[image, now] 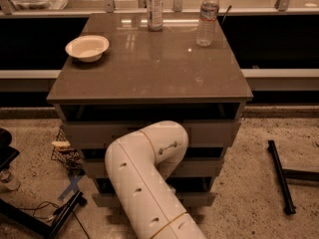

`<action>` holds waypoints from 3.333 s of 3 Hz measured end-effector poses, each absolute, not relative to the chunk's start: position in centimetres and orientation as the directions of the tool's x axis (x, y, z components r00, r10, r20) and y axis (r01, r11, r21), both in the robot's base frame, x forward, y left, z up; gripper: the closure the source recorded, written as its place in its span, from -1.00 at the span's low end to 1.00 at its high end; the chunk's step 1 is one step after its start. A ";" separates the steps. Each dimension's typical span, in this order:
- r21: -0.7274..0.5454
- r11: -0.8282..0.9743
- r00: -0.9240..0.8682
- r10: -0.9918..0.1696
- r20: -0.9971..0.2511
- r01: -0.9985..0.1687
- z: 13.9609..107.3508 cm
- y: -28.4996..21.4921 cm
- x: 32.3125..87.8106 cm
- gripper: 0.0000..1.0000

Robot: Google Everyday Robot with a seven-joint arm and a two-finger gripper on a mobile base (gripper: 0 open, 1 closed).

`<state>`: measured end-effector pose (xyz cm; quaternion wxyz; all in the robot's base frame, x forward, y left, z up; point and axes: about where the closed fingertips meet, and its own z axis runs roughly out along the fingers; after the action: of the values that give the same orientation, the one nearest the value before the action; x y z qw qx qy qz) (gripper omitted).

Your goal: Open bottom drawer

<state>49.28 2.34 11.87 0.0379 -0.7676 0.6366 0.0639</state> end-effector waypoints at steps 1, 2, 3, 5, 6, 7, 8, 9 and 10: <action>0.012 -0.190 0.186 -0.971 -0.153 -0.982 12.7 2.5 48.7 0.89; 0.012 -0.190 0.186 -0.971 -0.153 -0.982 12.3 2.5 48.7 1.00; 0.012 -0.190 0.186 -0.971 -0.153 -0.982 12.3 2.5 48.7 1.00; 0.003 -0.190 0.187 -0.969 -0.162 -0.982 13.3 1.6 47.3 1.00; 0.003 -0.190 0.187 -0.969 -0.162 -0.982 13.3 1.6 47.3 1.00; -0.013 -0.192 0.191 -0.967 -0.168 -0.981 14.3 0.8 46.1 1.00; -0.013 -0.192 0.191 -0.967 -0.168 -0.981 14.5 0.8 46.1 1.00; -0.041 -0.191 0.195 -0.965 -0.174 -0.981 16.4 -0.6 43.9 1.00; -0.216 -0.195 0.239 -0.951 -0.198 -0.957 24.9 -3.0 39.6 0.67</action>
Offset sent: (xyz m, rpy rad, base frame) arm -0.0308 0.0053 0.0475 0.0560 -0.0738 -0.0096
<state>39.63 -3.00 24.86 0.1477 -0.7729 0.6169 0.0101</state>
